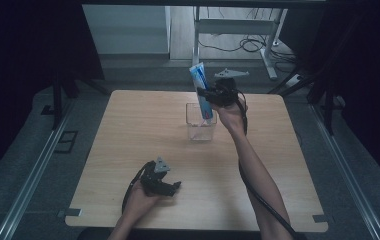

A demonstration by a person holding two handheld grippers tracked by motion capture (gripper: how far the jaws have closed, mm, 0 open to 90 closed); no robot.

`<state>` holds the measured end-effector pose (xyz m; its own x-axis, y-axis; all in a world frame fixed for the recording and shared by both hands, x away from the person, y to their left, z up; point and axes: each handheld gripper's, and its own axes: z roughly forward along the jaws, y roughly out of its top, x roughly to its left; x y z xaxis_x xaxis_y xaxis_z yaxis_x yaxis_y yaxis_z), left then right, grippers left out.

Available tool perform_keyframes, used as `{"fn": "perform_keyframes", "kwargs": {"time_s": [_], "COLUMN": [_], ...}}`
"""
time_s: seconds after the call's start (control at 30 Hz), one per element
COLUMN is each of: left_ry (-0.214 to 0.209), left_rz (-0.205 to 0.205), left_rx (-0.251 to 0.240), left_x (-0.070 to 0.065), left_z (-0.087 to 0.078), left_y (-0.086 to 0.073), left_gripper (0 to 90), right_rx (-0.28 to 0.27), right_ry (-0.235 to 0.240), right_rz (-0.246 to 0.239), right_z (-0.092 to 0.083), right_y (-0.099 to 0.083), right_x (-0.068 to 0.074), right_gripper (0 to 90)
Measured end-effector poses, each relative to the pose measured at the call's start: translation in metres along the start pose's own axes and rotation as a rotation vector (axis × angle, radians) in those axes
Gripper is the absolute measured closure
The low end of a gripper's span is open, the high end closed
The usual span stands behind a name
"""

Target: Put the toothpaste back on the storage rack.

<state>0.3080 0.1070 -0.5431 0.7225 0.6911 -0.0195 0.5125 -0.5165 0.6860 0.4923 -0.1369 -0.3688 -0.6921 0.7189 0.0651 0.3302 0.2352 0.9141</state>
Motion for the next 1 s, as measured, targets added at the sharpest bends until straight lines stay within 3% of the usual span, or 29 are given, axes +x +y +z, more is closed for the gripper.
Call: {"fn": "perform_keyframes", "kwargs": {"time_s": [0.5,1.0], "left_ry": [0.0,0.0], "left_rz": [0.0,-0.001], "left_rx": [0.004,0.001], "left_x": [0.0,0.0], "left_z": [0.0,0.0], "left_y": [0.0,0.0], "left_gripper": [13.5,13.5], "right_rx": [0.02,0.049], "right_ry": [-0.023,-0.045], "right_rz": [-0.03,-0.018], "right_z": [0.019,0.027], "right_y": [-0.018,-0.032], "right_x": [-0.003,-0.012], "right_gripper": [71.9,71.6]}}
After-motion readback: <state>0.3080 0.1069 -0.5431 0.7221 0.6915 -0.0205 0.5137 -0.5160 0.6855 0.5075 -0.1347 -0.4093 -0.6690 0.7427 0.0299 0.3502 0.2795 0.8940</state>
